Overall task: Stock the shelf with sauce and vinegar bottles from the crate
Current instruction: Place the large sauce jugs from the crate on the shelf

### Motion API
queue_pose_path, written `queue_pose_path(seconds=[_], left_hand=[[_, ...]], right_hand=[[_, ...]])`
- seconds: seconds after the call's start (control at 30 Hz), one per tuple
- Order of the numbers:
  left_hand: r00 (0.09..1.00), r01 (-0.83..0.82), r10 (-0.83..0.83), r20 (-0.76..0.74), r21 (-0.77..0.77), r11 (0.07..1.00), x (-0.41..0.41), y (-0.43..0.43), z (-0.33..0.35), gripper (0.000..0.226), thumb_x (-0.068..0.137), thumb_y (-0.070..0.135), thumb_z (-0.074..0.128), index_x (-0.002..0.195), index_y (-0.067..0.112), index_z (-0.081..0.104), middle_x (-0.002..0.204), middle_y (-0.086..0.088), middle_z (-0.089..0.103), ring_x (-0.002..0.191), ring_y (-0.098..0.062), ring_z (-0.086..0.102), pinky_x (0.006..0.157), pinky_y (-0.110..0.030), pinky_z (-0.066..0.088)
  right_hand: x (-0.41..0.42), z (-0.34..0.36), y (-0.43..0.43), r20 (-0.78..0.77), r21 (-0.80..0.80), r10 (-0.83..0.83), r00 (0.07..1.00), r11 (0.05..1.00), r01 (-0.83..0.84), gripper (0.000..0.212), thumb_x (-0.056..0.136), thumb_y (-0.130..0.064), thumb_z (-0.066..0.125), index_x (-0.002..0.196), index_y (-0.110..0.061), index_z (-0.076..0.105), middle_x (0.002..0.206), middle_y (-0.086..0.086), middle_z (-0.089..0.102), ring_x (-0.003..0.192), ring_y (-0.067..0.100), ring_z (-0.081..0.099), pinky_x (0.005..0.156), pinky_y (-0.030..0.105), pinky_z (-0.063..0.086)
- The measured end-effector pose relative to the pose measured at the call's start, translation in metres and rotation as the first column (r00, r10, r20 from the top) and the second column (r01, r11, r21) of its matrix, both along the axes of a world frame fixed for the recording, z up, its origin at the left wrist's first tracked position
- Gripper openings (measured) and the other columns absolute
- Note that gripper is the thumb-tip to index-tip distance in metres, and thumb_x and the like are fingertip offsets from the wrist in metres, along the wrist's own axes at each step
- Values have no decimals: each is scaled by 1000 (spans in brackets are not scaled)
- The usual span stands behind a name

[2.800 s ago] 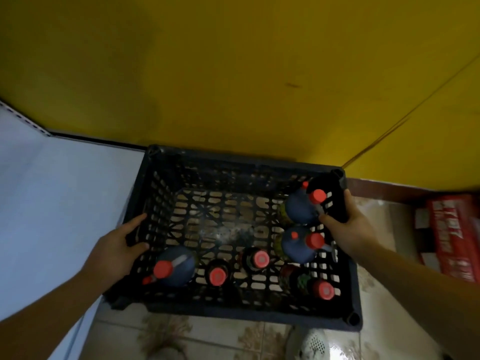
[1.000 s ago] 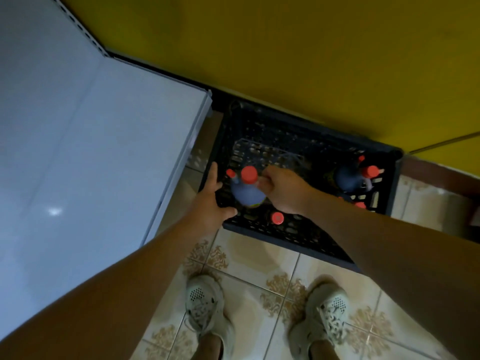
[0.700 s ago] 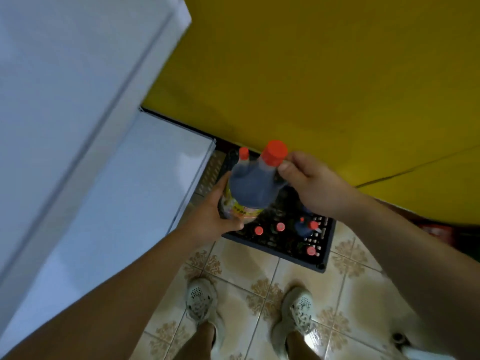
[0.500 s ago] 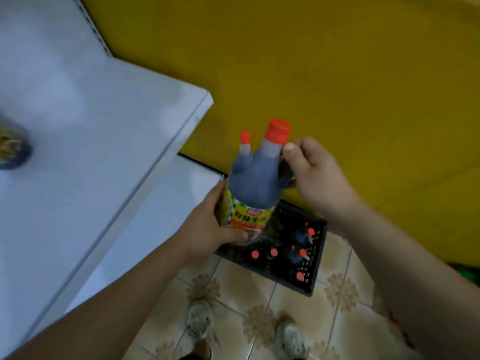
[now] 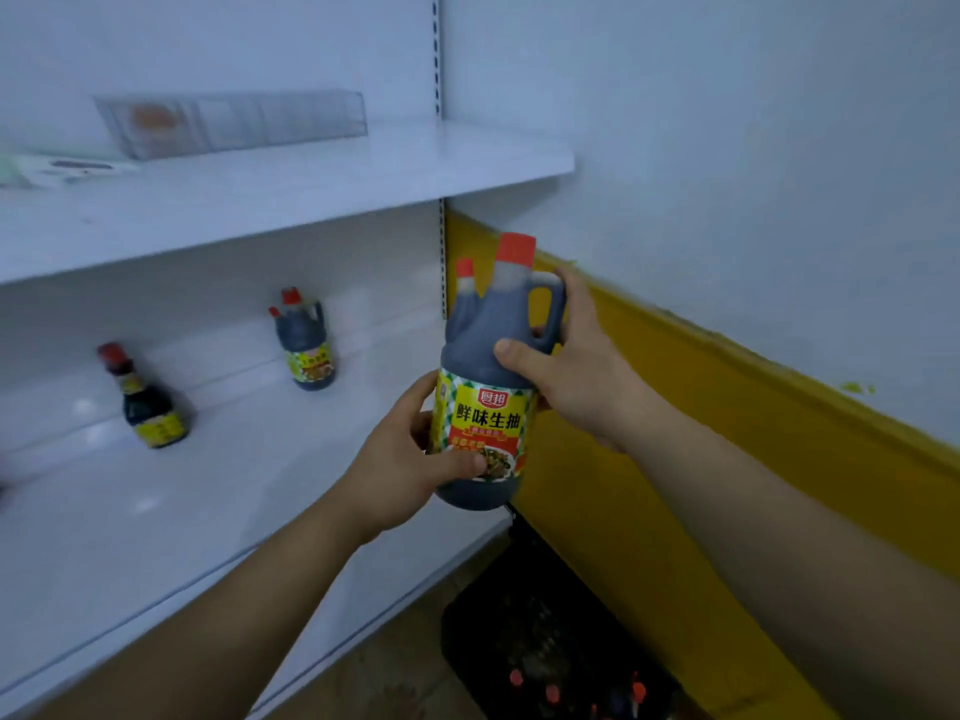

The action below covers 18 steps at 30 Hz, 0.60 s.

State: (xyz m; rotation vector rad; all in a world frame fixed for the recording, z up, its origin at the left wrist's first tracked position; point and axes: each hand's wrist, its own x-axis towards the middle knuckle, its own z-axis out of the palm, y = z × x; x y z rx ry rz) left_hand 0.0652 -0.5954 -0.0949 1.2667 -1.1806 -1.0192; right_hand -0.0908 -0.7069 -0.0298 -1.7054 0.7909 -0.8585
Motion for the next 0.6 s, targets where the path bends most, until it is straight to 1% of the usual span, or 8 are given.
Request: queue_pose_path(seconds=[0.03,0.1,0.2,0.3,0.37,0.47,0.53,0.6], left_hand=[[1000,-26,26,3,-8,1000,6,6,7,78,66,14,83,127,42,44,106,4,70,97,-15,68,73,-24,55],[997,-81,82,11,-28,996,21,18,18,77,69,7,80,126,42,44,105,5,70,96,-15,68,72,-23,55],[988,-153,155,27,-59,987,45,31,28,77,69,3,79,127,40,44,104,5,71,95,-15,68,71,-23,55],[983,-179,181,32,-62,982,68,39,29,79,69,4,79,132,34,42,105,4,70,95,-15,68,71,-24,55],[982,-180,182,47,-43,983,81,43,24,80,69,5,80,132,37,41,107,3,70,97,-16,68,74,-26,56],[980,-190,191,51,-11,982,106,45,10,82,69,4,79,124,50,40,107,6,69,97,-12,67,72,-21,54],[977,-202,199,70,26,979,122,43,-4,85,67,6,81,127,49,38,109,7,68,99,-10,66,72,-21,54],[972,-220,211,106,77,973,136,37,-19,89,66,11,83,133,44,34,111,11,65,101,-7,63,73,-22,55]], right_hand=[[8,9,5,18,-13,40,999,999,-40,90,86,-23,71,150,-36,10,108,-16,52,105,17,62,82,41,58],[27,24,13,36,-50,111,993,993,-109,84,87,-23,70,147,-40,14,111,-19,51,102,8,61,75,29,59],[56,38,23,23,-95,159,987,983,-156,77,86,-25,70,140,-47,20,106,-21,53,95,8,62,68,24,59],[84,40,30,17,-86,187,982,979,-184,84,87,-25,70,145,-45,13,105,-21,49,92,4,60,60,17,55],[100,34,32,5,-77,198,980,977,-197,85,86,-25,71,145,-46,13,104,-23,48,94,5,60,64,19,55],[127,19,32,-11,-58,209,978,976,-209,86,86,-23,72,146,-43,14,108,-24,49,96,4,60,74,24,57],[142,4,29,-31,-48,208,978,977,-209,86,86,-23,71,147,-44,13,108,-29,47,91,-3,58,74,20,55],[155,-17,27,-35,-25,213,976,976,-214,87,87,-21,71,146,-44,12,116,-26,45,90,-8,54,70,14,54]])
